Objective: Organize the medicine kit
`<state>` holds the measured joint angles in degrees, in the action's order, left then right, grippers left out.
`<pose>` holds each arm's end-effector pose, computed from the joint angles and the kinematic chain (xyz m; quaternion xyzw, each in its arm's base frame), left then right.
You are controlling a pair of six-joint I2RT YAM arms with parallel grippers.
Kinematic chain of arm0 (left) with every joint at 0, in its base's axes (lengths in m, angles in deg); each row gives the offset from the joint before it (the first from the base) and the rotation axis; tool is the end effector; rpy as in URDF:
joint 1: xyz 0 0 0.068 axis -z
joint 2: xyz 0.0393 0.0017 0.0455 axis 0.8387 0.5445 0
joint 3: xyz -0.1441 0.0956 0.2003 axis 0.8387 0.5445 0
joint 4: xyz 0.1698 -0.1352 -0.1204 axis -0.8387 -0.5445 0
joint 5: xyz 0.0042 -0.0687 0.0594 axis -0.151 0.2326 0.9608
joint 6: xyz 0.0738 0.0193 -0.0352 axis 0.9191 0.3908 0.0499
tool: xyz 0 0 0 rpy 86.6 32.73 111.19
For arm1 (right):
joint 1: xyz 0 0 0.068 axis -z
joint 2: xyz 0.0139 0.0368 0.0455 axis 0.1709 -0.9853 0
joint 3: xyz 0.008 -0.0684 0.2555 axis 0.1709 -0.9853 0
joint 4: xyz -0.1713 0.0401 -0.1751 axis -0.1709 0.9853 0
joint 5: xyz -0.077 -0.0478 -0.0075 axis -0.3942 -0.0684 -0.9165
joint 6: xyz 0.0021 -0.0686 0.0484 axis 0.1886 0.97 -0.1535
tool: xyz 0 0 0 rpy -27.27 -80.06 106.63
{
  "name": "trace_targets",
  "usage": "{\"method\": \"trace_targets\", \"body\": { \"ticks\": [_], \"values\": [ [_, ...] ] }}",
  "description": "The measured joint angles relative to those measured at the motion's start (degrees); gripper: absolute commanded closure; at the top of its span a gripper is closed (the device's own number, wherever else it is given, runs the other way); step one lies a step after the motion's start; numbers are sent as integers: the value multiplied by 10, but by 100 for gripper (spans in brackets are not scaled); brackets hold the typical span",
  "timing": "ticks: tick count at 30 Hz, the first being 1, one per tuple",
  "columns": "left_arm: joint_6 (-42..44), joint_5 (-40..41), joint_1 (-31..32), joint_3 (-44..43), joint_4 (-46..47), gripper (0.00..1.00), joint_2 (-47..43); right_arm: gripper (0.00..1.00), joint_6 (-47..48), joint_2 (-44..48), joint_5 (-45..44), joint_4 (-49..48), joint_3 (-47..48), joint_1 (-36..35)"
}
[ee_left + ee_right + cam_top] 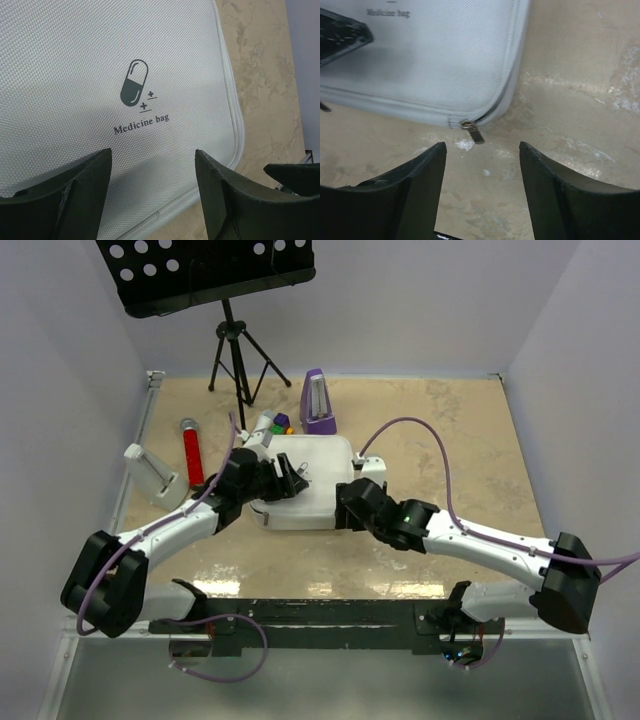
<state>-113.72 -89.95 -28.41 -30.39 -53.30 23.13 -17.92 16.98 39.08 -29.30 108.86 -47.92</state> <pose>0.2563 -0.1548 0.1935 -0.0458 0.8622 -0.3472 0.3660 0.1739 0.2102 0.2242 -0.0185 0.9104 0.1239 0.3942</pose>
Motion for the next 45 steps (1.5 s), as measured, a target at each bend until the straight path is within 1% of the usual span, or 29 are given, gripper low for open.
{"method": "trace_targets", "body": {
  "ticks": [2,5,7,9,11,13,15,18,20,23,28,35,37,39,45],
  "values": [
    [8,0,-1,0,-8,26,-6,31,15,4,14,-26,0,-1],
    [19,3,-2,0,-34,22,-23,22,26,-2,27,-57,-3,-1],
    [24,6,-5,2,-57,17,-47,20,30,4,31,-88,-17,1],
    [24,14,-9,13,-83,13,-94,20,31,23,45,-117,-40,15],
    [23,21,-12,23,-110,11,-151,22,30,40,60,-137,-51,54],
    [23,38,-12,25,-139,11,-217,26,31,38,64,-160,-52,100],
    [23,49,-12,25,-150,11,-247,31,35,22,68,-182,-52,133],
    [23,72,-12,32,-172,11,-287,39,43,-23,91,-214,-52,141],
    [23,80,-13,37,-186,12,-292,44,47,-56,113,-229,-52,139],
    [23,89,-14,47,-209,12,-281,49,48,-94,145,-258,-52,138],
    [24,104,-15,58,-235,12,-280,50,46,-104,168,-285,-52,129],
    [25,115,-16,58,-236,13,-278,35,45,-143,167,-298,-21,87],
    [27,116,-16,58,-236,13,-276,33,47,-126,152,-286,-23,78],
    [29,117,-16,57,-235,13,-270,31,54,-86,131,-278,-34,63],
    [47,125,-17,15,-235,13,-218,34,72,21,92,-281,-82,-28]
  ]
}}
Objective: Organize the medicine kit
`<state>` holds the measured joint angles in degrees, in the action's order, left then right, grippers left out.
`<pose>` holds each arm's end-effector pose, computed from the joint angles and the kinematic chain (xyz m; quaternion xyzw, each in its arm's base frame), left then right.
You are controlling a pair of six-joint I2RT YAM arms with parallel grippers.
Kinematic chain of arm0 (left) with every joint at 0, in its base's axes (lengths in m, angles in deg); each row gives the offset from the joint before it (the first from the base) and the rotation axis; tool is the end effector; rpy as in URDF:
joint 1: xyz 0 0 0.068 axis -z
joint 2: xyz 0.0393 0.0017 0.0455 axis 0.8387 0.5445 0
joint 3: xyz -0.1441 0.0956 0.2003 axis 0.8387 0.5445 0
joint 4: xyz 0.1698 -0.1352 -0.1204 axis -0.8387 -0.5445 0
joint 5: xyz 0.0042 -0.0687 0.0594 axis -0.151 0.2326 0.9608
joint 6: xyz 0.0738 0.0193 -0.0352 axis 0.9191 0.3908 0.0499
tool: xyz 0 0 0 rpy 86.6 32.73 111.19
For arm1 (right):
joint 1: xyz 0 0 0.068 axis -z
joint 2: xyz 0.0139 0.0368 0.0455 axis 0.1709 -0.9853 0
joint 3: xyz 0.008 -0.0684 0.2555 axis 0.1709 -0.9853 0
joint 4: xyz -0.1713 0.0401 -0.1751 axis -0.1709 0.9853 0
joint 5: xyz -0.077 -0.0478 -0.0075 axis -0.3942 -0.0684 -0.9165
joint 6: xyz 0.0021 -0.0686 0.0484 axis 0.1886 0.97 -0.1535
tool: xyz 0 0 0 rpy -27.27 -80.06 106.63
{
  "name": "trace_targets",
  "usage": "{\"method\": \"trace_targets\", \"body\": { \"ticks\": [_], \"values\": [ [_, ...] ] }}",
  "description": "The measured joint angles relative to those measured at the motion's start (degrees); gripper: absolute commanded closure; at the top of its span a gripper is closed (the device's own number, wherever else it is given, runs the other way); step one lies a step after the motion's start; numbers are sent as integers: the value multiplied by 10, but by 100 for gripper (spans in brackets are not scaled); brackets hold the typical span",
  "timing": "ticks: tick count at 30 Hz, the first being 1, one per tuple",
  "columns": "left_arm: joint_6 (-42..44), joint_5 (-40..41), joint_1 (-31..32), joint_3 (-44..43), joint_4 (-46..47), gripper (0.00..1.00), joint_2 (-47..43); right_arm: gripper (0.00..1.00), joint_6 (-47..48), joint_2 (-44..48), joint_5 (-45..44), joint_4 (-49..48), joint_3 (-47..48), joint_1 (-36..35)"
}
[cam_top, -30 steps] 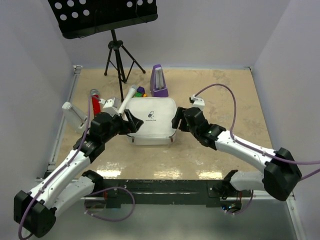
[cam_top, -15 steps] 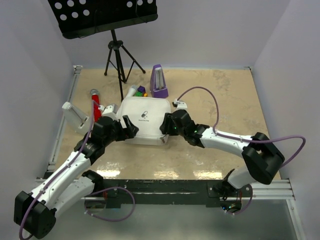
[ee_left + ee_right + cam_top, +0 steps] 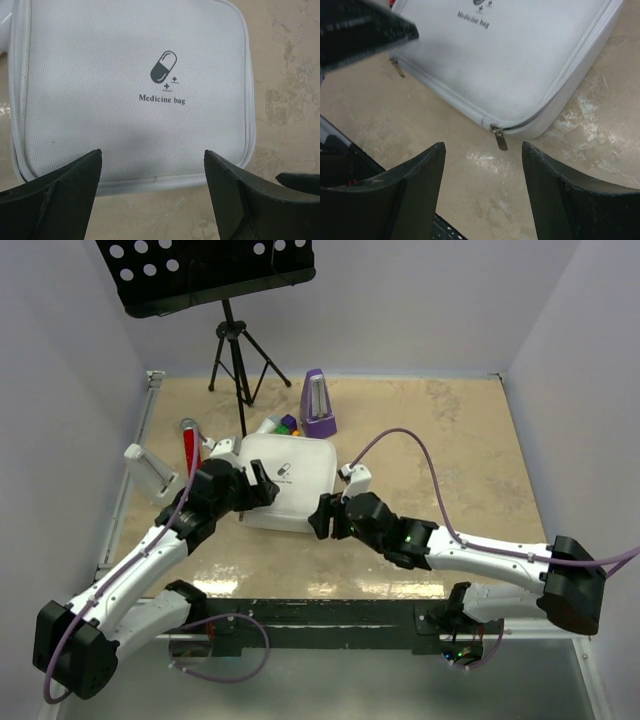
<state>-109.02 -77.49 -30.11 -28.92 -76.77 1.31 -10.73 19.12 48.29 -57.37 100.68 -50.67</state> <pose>0.2044 -0.1007 0.2256 -0.0783 0.8754 -0.2344 0.4154 0.1656 0.2437 0.2363 -0.0829 0.8386 0.2984 0.4481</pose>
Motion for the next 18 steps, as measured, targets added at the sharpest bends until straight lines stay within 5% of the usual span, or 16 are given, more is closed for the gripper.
{"method": "trace_targets", "body": {
  "ticks": [18],
  "values": [
    [52,81,-88,-67,-31,15,69,42,-7,-131,-119,17,9,-63]
  ]
}}
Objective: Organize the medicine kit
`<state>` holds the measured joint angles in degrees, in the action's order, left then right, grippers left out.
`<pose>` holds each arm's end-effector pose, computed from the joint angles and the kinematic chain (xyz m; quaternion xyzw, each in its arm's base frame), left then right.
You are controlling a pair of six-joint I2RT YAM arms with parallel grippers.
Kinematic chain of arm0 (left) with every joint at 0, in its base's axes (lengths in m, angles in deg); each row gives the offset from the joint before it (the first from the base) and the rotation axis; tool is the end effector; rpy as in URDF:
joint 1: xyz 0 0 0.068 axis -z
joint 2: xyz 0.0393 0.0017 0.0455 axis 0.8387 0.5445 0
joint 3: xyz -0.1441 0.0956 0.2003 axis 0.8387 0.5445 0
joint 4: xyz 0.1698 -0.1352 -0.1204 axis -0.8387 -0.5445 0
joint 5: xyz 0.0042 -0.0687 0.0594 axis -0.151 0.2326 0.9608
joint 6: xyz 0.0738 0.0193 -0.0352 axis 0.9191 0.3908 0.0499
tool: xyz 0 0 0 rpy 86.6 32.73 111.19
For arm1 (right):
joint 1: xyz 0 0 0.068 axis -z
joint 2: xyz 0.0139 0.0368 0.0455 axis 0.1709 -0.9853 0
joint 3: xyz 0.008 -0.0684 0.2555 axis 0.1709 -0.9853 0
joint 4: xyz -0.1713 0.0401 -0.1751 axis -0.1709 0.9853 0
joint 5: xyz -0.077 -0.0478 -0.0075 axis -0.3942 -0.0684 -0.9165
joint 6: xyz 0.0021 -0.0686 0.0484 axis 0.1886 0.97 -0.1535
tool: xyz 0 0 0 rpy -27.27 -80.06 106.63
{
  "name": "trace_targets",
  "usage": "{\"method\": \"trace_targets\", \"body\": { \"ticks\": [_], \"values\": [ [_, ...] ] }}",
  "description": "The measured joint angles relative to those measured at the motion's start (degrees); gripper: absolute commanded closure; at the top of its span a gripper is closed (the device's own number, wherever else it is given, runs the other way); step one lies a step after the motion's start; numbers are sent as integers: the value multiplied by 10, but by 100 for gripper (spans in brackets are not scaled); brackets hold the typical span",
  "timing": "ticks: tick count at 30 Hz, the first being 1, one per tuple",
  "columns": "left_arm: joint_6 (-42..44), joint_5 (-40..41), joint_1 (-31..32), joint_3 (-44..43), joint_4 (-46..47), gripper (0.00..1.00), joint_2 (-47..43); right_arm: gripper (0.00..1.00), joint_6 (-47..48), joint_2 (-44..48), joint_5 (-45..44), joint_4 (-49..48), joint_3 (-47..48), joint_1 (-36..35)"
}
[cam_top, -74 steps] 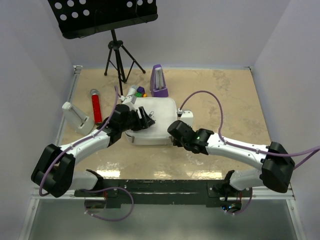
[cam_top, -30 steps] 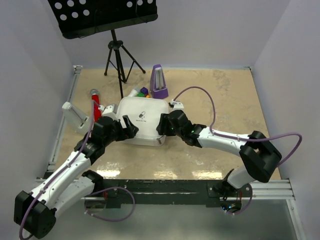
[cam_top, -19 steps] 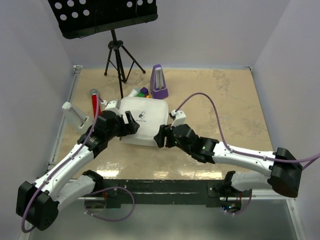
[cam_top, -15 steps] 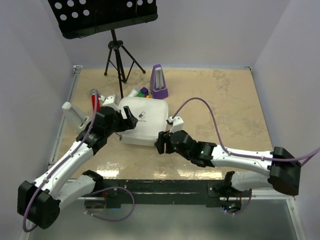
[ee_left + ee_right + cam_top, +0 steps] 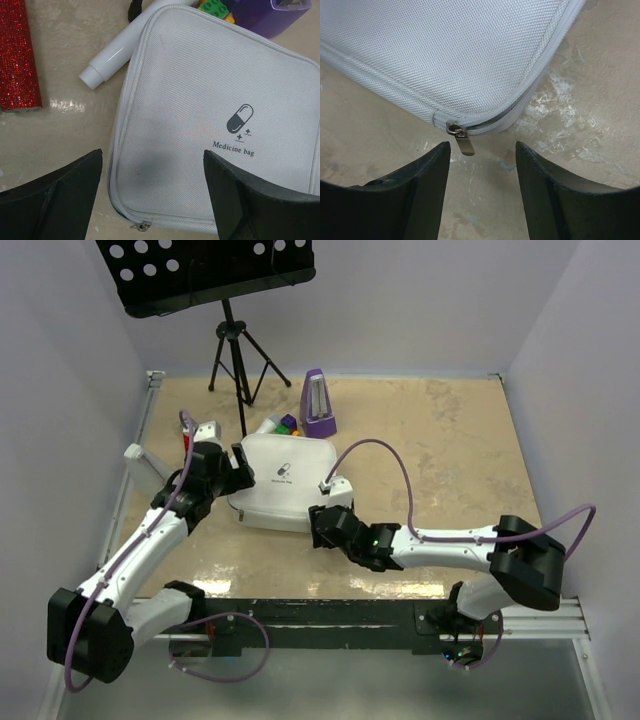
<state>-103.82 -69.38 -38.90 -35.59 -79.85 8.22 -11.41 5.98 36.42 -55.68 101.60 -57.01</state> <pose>0.2395 -0.0646 0.2352 -0.1379 0.8791 -0.1131 0.4421 0.1567 0.2700 0.1770 -0.1093 0.8748 0.1726 0.4393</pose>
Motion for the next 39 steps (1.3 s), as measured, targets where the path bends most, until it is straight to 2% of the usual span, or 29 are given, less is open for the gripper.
{"method": "trace_targets", "body": {
  "ticks": [7,22,34,37,39],
  "values": [
    [0,-9,0,0,3,16,3,45,2,-7,-13,-4,7,0],
    [1,-34,0,8,16,19,8,58,37,-29,-12,-34,9,1],
    [1,-54,0,19,16,21,3,85,50,-38,-3,-40,8,2],
    [1,-58,0,19,16,21,-7,97,50,-38,-3,-40,7,3],
    [-1,-61,0,20,16,28,-16,100,50,-38,-3,-40,7,3]
  ]
}}
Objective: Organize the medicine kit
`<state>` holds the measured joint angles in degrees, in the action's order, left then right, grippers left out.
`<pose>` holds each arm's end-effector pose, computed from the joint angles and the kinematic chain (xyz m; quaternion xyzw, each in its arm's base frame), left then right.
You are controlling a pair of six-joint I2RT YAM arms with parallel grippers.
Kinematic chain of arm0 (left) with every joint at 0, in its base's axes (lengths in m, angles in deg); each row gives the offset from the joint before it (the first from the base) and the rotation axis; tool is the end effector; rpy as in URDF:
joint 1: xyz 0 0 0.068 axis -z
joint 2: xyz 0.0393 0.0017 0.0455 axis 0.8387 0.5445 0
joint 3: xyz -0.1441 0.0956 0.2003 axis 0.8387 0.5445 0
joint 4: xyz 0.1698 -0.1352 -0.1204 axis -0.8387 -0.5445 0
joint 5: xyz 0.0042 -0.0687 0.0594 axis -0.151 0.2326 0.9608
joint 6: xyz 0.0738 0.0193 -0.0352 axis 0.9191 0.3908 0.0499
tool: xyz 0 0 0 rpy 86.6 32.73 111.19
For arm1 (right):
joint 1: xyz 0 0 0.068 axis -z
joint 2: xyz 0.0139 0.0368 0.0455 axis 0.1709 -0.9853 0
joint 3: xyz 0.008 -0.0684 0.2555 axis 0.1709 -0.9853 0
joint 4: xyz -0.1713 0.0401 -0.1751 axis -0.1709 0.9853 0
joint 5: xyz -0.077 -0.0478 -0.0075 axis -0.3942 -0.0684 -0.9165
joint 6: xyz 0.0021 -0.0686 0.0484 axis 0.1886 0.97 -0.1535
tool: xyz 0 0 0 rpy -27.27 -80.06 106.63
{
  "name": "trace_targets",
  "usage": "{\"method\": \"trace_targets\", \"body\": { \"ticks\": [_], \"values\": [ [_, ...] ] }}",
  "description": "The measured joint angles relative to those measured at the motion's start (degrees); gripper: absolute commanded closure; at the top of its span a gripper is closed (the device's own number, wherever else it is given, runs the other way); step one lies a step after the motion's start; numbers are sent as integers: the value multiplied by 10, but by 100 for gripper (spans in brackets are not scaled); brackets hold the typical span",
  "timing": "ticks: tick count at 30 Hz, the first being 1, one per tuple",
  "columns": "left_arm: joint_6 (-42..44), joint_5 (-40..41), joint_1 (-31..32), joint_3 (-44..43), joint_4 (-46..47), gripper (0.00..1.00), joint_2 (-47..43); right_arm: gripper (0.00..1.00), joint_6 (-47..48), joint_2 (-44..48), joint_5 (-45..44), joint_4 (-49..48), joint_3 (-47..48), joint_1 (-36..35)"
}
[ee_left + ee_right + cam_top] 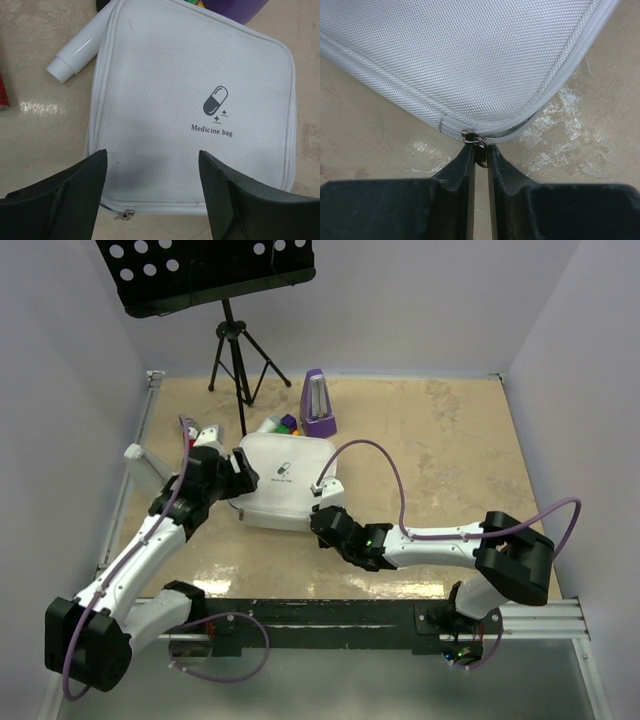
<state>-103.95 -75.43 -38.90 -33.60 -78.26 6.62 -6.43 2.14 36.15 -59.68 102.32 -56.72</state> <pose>0.2336 -0.0708 0.2319 -0.1155 0.8797 -0.1610 0.4322 0.1633 0.2805 0.1686 -0.1412 0.8669 0.1564 0.4518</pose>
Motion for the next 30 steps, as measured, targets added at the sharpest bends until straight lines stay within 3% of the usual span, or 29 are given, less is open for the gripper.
{"method": "trace_targets", "body": {
  "ticks": [3,11,17,23,30],
  "values": [
    [-9,-10,0,9,1,30,-18,100,0,0,0,0,0,0],
    [-56,-99,1,80,-5,15,-99,100,4,0,4,3,1,-1],
    [-106,-142,26,137,-4,13,-166,100,9,-37,8,35,53,-28],
    [-120,-134,33,142,0,12,-127,100,7,-84,11,38,107,-63],
    [-118,-85,33,137,20,18,-37,100,-32,-36,7,47,61,-63]
  ]
}}
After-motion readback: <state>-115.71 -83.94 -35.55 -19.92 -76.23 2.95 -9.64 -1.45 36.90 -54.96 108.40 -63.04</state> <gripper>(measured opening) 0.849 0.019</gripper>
